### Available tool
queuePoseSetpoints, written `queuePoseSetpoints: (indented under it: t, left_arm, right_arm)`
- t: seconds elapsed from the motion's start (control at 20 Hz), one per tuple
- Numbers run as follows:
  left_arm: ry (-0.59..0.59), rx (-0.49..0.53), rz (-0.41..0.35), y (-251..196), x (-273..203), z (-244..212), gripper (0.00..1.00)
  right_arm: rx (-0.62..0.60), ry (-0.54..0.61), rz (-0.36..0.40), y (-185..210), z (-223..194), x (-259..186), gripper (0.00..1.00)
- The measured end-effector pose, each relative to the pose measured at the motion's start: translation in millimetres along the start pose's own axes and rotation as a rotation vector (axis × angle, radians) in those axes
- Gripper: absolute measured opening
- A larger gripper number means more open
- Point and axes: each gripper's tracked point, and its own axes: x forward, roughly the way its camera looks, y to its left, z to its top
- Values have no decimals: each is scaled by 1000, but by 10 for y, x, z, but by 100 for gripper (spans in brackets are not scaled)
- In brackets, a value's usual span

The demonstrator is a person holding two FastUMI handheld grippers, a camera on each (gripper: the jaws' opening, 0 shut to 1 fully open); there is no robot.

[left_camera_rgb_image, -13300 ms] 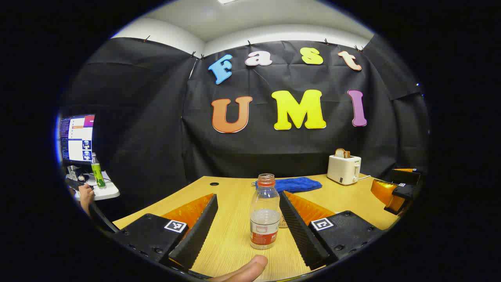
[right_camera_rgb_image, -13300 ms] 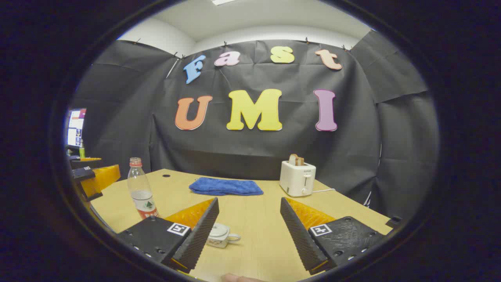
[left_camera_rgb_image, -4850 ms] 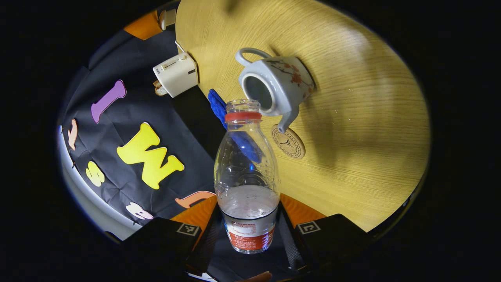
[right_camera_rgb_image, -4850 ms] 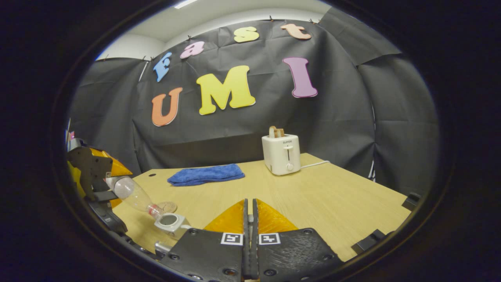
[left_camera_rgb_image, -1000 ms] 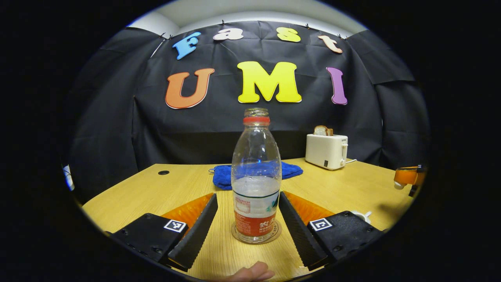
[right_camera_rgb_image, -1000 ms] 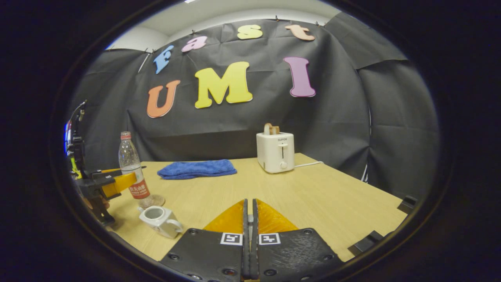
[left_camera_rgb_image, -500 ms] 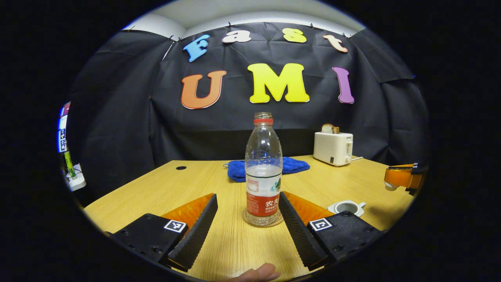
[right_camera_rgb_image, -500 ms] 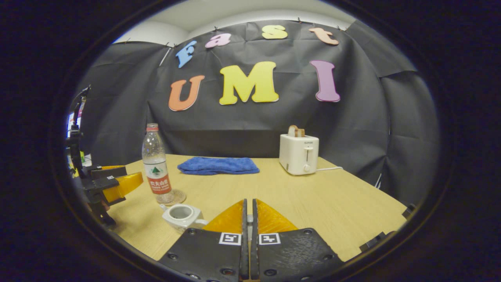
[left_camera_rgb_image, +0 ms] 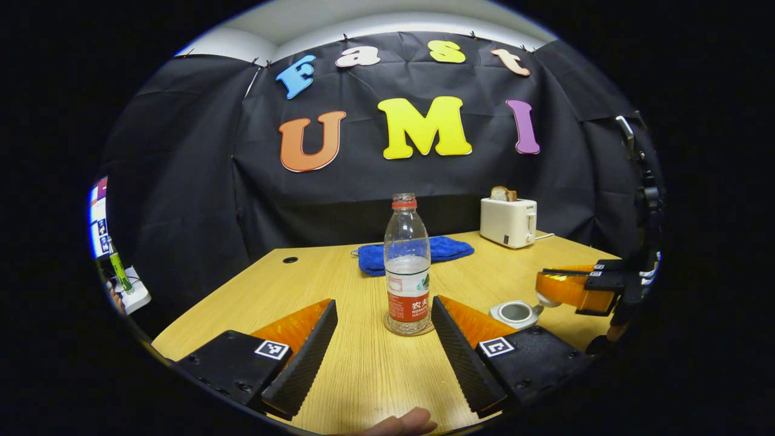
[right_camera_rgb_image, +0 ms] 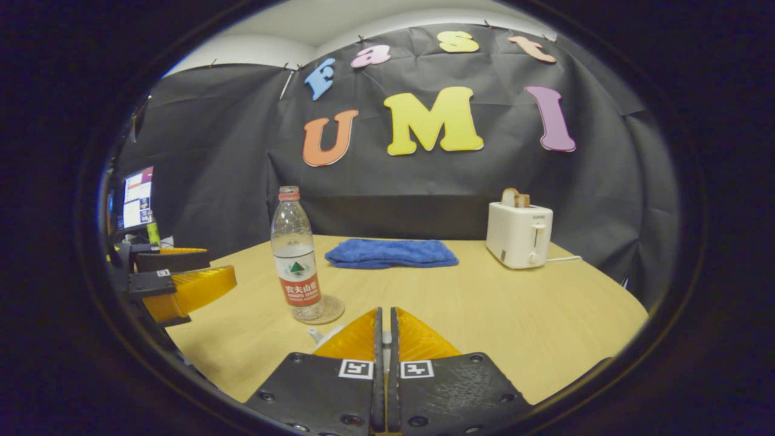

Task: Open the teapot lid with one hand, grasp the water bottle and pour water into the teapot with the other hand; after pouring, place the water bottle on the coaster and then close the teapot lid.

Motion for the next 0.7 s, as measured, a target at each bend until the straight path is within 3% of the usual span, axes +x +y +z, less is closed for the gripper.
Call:
queuePoseSetpoints:
  t: [0.15,0.55,0.7]
  left_arm:
    - [-43,-24,-10,66,-93,155,98]
    - [-7,-29,26,303,-79,62,98]
    - [-25,-41,5,149,-48,15,98]
  right_arm:
    - [17,13,5,73,8,58,5]
    - [-42,22,33,340,28,259,3]
    - [-41,35,23,335,-17,310,5]
